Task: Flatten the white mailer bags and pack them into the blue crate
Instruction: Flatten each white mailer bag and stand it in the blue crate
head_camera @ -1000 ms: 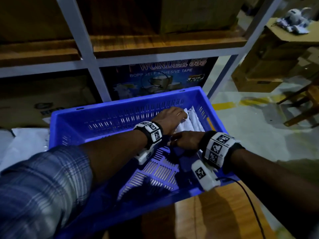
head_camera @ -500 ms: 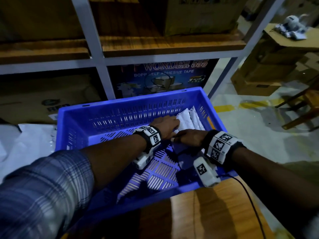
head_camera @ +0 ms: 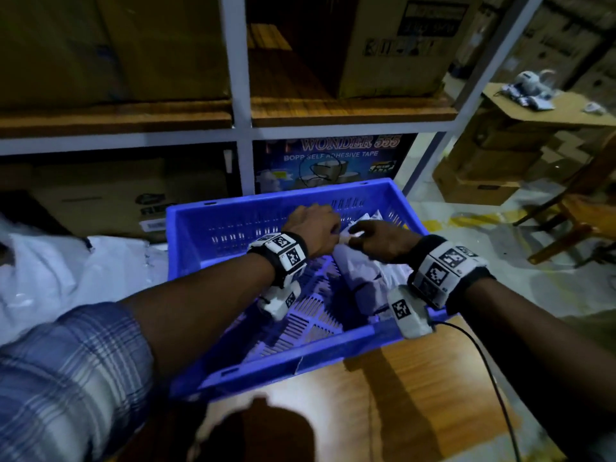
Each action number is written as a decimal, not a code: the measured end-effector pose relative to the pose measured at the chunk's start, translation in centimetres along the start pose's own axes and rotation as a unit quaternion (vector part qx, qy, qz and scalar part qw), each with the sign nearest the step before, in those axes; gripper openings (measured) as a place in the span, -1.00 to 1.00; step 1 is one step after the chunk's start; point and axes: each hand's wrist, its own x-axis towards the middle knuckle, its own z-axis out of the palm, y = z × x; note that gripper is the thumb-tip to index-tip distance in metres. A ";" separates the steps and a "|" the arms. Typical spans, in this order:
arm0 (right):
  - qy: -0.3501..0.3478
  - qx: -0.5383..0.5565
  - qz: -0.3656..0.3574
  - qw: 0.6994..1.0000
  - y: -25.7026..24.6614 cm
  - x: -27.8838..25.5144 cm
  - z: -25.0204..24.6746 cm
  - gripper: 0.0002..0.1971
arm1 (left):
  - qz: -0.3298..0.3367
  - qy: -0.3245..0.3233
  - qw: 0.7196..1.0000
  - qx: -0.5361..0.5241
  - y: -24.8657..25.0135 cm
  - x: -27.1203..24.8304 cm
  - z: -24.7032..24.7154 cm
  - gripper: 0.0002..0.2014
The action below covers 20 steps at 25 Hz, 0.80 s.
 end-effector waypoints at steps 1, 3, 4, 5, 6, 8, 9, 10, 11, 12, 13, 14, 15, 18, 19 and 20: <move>0.040 -0.035 -0.020 0.998 -0.8 -1.0 0.1 -0.51 | -0.017 0.012 1.000 -0.005 -0.2 -1.7 -1.5 -0.75; 0.098 -0.056 -0.056 0.992 -2.9 -3.3 1.0 -0.42 | -0.053 0.042 0.997 -0.030 -1.0 -5.7 -4.0 -0.67; 0.124 -0.043 -0.079 0.988 -4.3 -4.6 2.1 -0.38 | -0.073 0.068 0.994 -0.055 -1.8 -8.5 -5.0 -0.63; 0.153 -0.027 -0.104 0.982 -5.4 -5.7 3.1 -0.35 | -0.084 0.098 0.988 -0.081 -2.3 -10.8 -5.7 -0.59; 0.180 -0.003 -0.131 0.975 -6.9 -6.8 4.9 -0.33 | -0.091 0.131 0.982 -0.100 -3.3 -13.9 -6.1 -0.57; 0.220 0.044 -0.171 0.959 -9.8 -8.9 8.8 -0.34 | -0.087 0.184 0.971 -0.122 -5.0 -19.5 -5.9 -0.52; 0.236 0.054 -0.190 0.951 -11.7 -10.0 11.1 -0.34 | -0.085 0.201 0.967 -0.129 -6.2 -22.7 -5.5 -0.49; 0.251 0.060 -0.206 0.944 -13.0 -10.9 13.2 -0.35 | -0.085 0.207 0.965 -0.134 -7.0 -25.3 -4.8 -0.46; 0.258 0.064 -0.225 0.937 -14.9 -12.0 15.7 -0.35 | -0.091 0.209 0.964 -0.140 -8.1 -28.5 -4.1 -0.44; 0.259 0.072 -0.243 0.932 -16.6 -12.9 18.0 -0.36 | -0.102 0.210 0.961 -0.148 -9.0 -31.6 -3.4 -0.44; 0.254 0.081 -0.253 0.930 -18.2 -13.8 19.9 -0.37 | -0.117 0.206 0.959 -0.156 -9.8 -34.2 -2.7 -0.45; 0.246 0.084 -0.259 0.930 -20.1 -14.7 21.9 -0.39 | -0.136 0.200 0.957 -0.160 -10.8 -37.1 -2.1 -0.47; 0.233 0.085 -0.260 0.933 -21.6 -15.5 23.5 -0.40 | -0.154 0.187 0.956 -0.164 -11.5 -39.4 -1.4 -0.49; 0.178 0.108 -0.275 0.939 -25.9 -17.6 28.1 -0.41 | -0.205 0.155 0.950 -0.177 -14.3 -45.9 0.3 -0.49; 0.163 0.115 -0.285 0.938 -27.1 -17.8 29.3 -0.42 | -0.219 0.152 0.947 -0.179 -15.2 -47.4 0.7 -0.50; 0.145 0.115 -0.291 0.939 -28.0 -17.7 30.3 -0.42 | -0.232 0.151 0.944 -0.181 -16.1 -48.5 1.0 -0.50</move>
